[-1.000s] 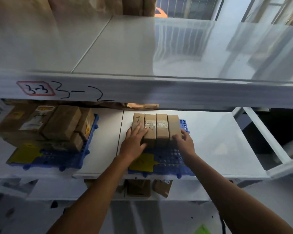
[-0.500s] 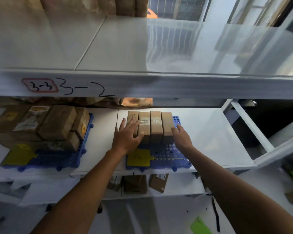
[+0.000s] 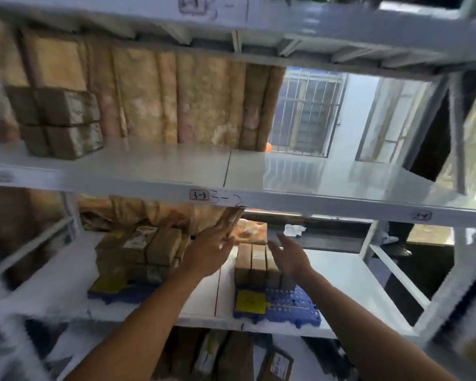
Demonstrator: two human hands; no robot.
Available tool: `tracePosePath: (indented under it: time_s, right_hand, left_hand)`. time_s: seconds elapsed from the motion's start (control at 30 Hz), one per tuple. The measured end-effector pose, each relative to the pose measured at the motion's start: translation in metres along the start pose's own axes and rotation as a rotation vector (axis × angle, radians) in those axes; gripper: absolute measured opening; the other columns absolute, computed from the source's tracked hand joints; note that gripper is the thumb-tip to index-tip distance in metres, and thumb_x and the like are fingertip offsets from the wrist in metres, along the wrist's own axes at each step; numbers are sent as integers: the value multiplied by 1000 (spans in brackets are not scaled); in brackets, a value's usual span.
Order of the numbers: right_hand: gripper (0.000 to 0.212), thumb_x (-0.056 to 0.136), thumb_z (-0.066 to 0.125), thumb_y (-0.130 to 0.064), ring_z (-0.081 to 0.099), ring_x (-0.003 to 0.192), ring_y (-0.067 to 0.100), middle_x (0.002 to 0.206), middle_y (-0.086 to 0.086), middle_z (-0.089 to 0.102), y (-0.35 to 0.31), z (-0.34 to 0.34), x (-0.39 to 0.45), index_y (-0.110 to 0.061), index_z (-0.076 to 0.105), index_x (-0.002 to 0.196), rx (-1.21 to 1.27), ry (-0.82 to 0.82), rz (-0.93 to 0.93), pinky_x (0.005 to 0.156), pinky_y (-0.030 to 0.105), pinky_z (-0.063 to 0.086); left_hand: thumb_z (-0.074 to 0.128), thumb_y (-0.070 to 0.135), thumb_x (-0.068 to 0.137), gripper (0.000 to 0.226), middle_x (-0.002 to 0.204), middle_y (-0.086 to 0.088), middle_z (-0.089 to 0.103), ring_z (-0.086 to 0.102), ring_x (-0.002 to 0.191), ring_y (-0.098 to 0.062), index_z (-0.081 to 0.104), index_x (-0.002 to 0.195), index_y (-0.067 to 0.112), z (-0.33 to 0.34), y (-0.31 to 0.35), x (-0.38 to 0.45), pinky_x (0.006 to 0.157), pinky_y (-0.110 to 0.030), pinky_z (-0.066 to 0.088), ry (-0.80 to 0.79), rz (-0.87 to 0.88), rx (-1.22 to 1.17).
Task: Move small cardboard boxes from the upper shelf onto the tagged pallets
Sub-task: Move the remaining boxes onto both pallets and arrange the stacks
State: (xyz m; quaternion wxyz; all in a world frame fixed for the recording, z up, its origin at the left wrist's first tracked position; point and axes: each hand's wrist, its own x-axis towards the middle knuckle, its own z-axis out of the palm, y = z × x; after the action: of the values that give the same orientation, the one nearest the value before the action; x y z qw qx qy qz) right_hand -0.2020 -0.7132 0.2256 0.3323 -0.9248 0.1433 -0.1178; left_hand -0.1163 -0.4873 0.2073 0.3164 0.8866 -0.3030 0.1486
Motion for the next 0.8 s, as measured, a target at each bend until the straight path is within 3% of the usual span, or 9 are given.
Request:
tracePosePath:
  time_s: [0.17, 0.23, 0.3, 0.37, 0.4, 0.53, 0.63, 0.73, 0.8]
  right_hand:
    - [53, 106, 46, -50, 54, 136, 32, 149, 10, 59, -103, 6, -59, -26, 51, 152, 119, 15, -127, 104, 39, 42]
    - [37, 107, 48, -41, 62, 123, 26, 139, 9, 66, -147, 13, -76, -29, 62, 139, 216, -47, -222, 99, 31, 47]
    - [22, 108, 48, -34, 62, 103, 5, 130, 7, 68, -193, 20, -87, -30, 65, 120, 299, -97, -266, 90, 8, 44]
    - [33, 108, 46, -39, 61, 98, 5, 132, 10, 68, -226, 27, -88, -20, 66, 126, 354, -75, -281, 91, 17, 44]
    - [42, 108, 46, -42, 61, 103, 11, 137, 11, 66, -250, 40, -90, -16, 63, 136, 382, -50, -293, 93, 27, 44]
    - [58, 105, 47, -51, 52, 137, 25, 154, 7, 53, -298, 67, -85, -21, 48, 154, 453, -73, -285, 113, 40, 41]
    - [58, 105, 45, -53, 49, 140, 25, 158, 3, 50, -362, 105, -49, -24, 47, 155, 481, -4, -288, 109, 32, 36]
    - [58, 108, 42, -49, 41, 147, 25, 163, 2, 43, -423, 140, -11, -21, 42, 159, 558, 37, -258, 113, 31, 30]
    - [60, 109, 41, -47, 35, 151, 24, 167, 1, 36, -456, 163, 14, -20, 34, 163, 600, 42, -232, 111, 28, 27]
  left_hand:
    - [30, 60, 100, 52, 152, 6, 49, 46, 138, -15, 44, 144, 35, -107, 3, -57, 114, -33, 36, 68, -70, 60]
    - [29, 61, 98, 63, 158, 2, 42, 41, 143, -17, 43, 150, 29, -147, -2, -76, 116, -33, 31, 66, -125, 33]
    - [28, 60, 99, 66, 161, -1, 37, 36, 146, -17, 38, 154, 26, -188, -13, -88, 116, -32, 28, 105, -128, 30]
    - [22, 64, 97, 72, 162, 2, 35, 33, 147, -15, 35, 156, 25, -223, -21, -92, 117, -32, 26, 150, -123, 50]
    - [20, 66, 96, 74, 162, 3, 35, 34, 147, -15, 35, 156, 25, -246, -35, -92, 118, -32, 26, 183, -141, 58]
    - [22, 64, 98, 67, 155, 2, 46, 44, 141, -20, 43, 151, 29, -292, -62, -78, 111, -34, 34, 354, -204, -16]
    - [29, 59, 100, 57, 140, -5, 61, 55, 128, -29, 55, 140, 28, -340, -120, -46, 96, -33, 42, 551, -259, -273]
    - [34, 50, 104, 49, 136, -2, 61, 53, 130, -26, 56, 138, 22, -381, -187, -16, 103, -33, 40, 659, -253, -517]
    - [35, 50, 103, 54, 145, -3, 54, 47, 137, -24, 50, 144, 19, -400, -233, 5, 112, -38, 36, 629, -271, -628]
